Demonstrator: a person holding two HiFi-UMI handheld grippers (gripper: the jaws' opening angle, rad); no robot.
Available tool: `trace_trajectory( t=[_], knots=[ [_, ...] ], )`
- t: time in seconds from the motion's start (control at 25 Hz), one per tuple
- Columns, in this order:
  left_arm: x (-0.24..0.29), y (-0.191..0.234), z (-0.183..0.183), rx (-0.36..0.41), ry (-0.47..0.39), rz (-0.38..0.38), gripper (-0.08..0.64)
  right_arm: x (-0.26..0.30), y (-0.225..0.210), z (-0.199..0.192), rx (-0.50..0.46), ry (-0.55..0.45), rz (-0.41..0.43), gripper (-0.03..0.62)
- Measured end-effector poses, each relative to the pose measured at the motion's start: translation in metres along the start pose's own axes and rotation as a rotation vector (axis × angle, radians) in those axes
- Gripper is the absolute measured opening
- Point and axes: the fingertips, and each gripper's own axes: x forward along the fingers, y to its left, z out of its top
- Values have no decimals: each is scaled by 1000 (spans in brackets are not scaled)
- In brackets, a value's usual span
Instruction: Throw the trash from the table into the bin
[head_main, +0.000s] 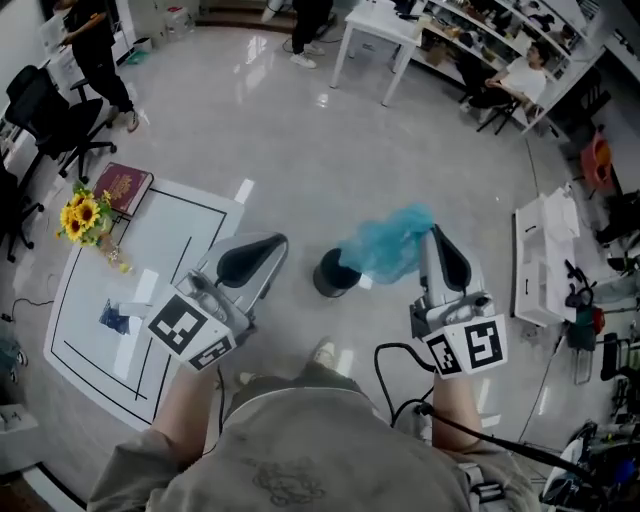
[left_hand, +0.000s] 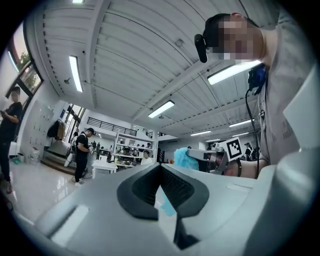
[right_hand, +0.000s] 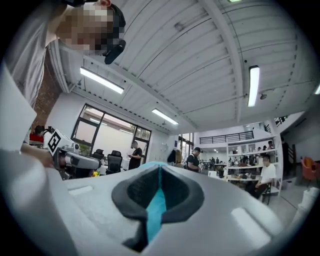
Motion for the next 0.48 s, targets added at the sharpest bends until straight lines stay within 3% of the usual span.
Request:
trace_trajectory(
  t=[0.48],
  knots=[
    [114, -23, -25, 4, 55, 34, -3, -14, -119, -36, 38, 5, 11, 3]
  ],
)
